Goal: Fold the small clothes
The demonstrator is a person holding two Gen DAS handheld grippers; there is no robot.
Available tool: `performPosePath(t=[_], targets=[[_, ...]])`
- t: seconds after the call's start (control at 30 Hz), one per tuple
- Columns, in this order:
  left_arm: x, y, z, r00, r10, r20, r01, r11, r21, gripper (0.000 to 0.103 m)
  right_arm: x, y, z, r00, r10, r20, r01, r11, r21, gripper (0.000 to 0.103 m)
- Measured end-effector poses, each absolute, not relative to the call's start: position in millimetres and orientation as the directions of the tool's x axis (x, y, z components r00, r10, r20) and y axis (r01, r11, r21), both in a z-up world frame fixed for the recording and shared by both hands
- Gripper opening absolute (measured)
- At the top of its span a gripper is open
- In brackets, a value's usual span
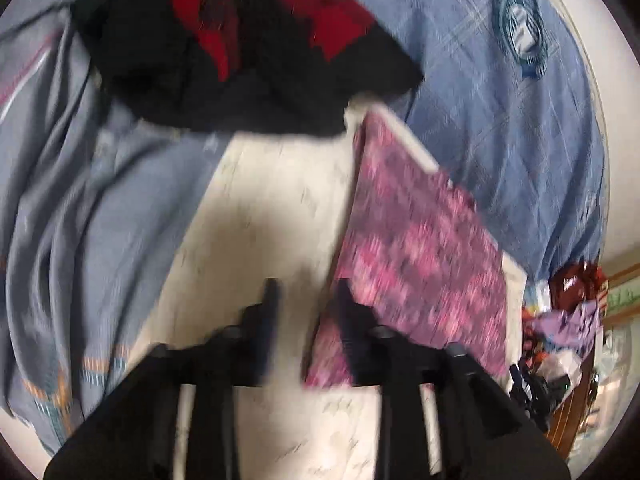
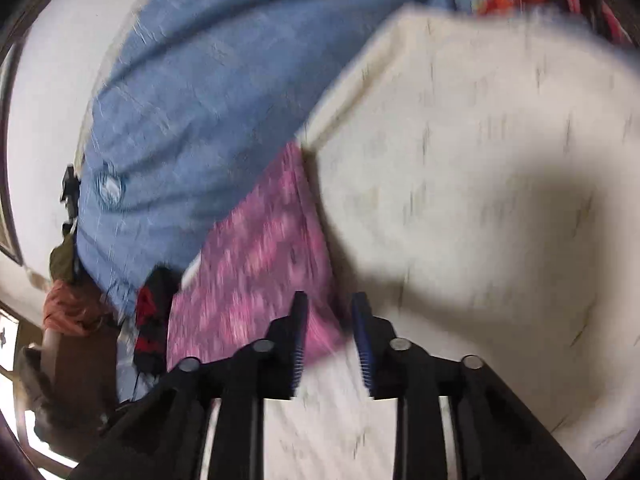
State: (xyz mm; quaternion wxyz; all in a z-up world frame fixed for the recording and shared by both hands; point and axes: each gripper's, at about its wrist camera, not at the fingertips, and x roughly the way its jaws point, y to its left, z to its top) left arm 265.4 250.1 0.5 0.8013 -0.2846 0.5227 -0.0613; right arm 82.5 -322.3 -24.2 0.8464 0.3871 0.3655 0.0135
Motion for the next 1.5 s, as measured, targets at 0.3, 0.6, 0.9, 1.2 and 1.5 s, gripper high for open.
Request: performPosePath(t=[0.3, 0.6, 0.9, 1.2, 1.5], targets=[[401.1, 209.6, -22.7, 0.349, -0.470, -0.811, -0.228, 0.797, -0.559, 0.059, 219.2, -303.7, -12.7, 0.722, 0.317, -0.616, 0.228, 0.731, 0.643, 0.051], [442.4, 169.6, -33.1, 0.318, -0.464, -0.827, -0.092, 0.853, -0.514, 0.007, 307.7, -273.4, -39.9, 0.613, 0.292, -0.734, 0.217, 0.831, 0.512, 0.009], [459.1, 172.0, -53.0, 0.389, -0.152, -0.909, -0.210, 0.946, -0.248, 0.001, 309.4, -296.5, -41.1, 0.624, 0.268, -0.734, 0.259, 0.816, 0.517, 0.005], [384.6, 133.4, 2.2, 0.470, -0.375, -0.799, 0.005, 0.906, -0.423, 0.064, 245.3, -260.3, 2.9, 0.745, 0.301, -0.595, 0.092, 0.837, 0.539, 0.030], [365.5, 68.9, -43.6, 0.456, -0.188, -0.870, 0.048, 0.981, -0.186, 0.073, 220.9, -242.3, -51.8, 0.695, 0.311, -0.648, 0.153, 0.816, 0.557, 0.021]])
